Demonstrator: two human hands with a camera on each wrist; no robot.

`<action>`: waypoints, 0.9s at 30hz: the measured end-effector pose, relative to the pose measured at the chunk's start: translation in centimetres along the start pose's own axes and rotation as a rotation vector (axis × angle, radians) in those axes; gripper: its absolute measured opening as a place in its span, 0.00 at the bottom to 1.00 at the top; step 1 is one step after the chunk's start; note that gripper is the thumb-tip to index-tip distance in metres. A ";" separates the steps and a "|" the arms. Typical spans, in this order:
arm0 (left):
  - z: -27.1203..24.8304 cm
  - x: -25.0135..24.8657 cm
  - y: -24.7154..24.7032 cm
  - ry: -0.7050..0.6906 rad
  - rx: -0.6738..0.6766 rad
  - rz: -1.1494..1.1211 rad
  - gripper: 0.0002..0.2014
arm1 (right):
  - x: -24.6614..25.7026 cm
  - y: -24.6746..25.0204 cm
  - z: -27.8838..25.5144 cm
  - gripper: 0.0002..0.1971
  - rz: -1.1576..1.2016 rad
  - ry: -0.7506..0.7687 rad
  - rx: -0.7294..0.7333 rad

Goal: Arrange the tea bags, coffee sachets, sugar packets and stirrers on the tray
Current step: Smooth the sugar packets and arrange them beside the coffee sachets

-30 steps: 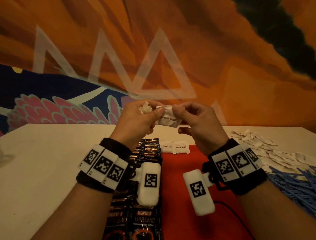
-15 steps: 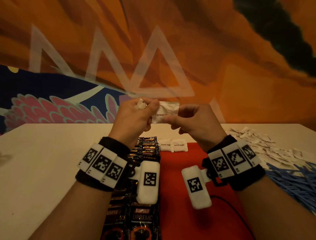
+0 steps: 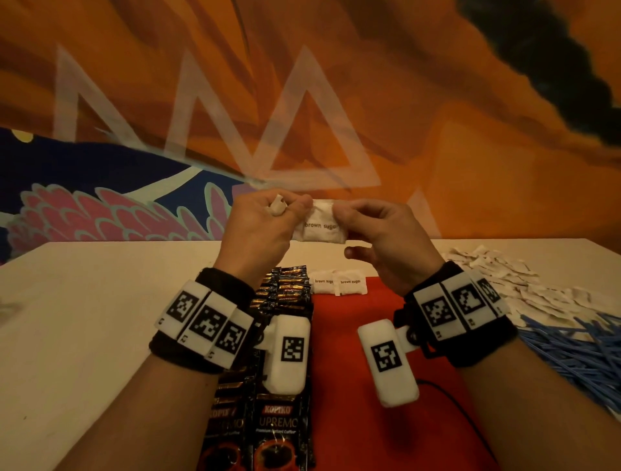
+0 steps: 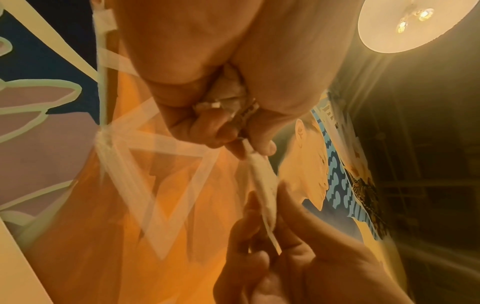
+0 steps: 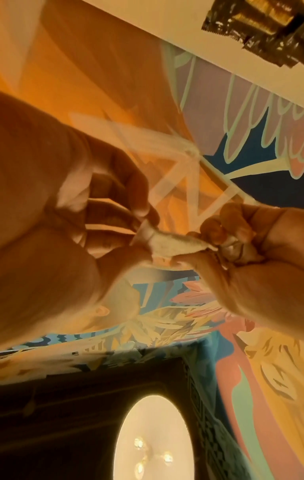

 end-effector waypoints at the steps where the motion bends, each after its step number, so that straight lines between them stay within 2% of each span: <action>1: 0.0 0.1 -0.1 0.018 0.006 -0.013 0.08 | 0.1 0.2 0.1 0.06 0.016 0.014 -0.020; 3: -0.1 0.2 -0.2 0.044 0.015 -0.037 0.09 | 0.2 0.4 0.2 0.06 -0.010 0.060 -0.029; 5: -0.1 0.3 0.0 0.059 0.013 -0.044 0.09 | 0.1 0.1 0.2 0.06 -0.123 0.088 0.030; 7: -0.1 0.4 0.2 0.078 0.004 -0.043 0.09 | 0.0 0.0 0.2 0.08 -0.258 0.089 0.081; 10: 0.0 0.7 0.4 0.113 -0.019 -0.029 0.11 | -0.5 0.9 0.8 0.11 -0.395 0.067 0.062; 12: 0.1 0.9 0.7 0.158 -0.035 -0.077 0.11 | -1.9 1.7 1.8 0.09 -0.457 -0.035 0.045; 14: 0.1 1.1 1.2 0.210 -0.037 -0.152 0.09 | -4.3 2.3 3.0 0.06 -0.518 -0.202 0.049; 17: 0.2 1.1 2.0 0.242 -0.049 -0.207 0.07 | -7.4 3.6 4.9 0.07 -0.753 -0.372 0.046; 19: 0.3 1.1 2.5 0.240 -0.062 -0.211 0.07 | -8.6 4.2 5.9 0.09 -0.903 -0.423 0.059; 21: 0.3 1.1 2.8 0.237 -0.067 -0.222 0.07 | -9.3 4.9 6.7 0.07 -0.986 -0.437 0.052; 27: 0.3 1.0 3.0 0.229 -0.059 -0.216 0.08 | -11.3 6.5 7.7 0.10 -0.990 -0.486 0.009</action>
Point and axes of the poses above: each hand's wrist, its own z-axis towards the middle knuckle, its own y-axis out of the back of the hand, x = y × z, the point moved 7 cm from there along z, towards the middle knuckle, and after that the axes turned 11 degrees about z, right-handed, at the moved point
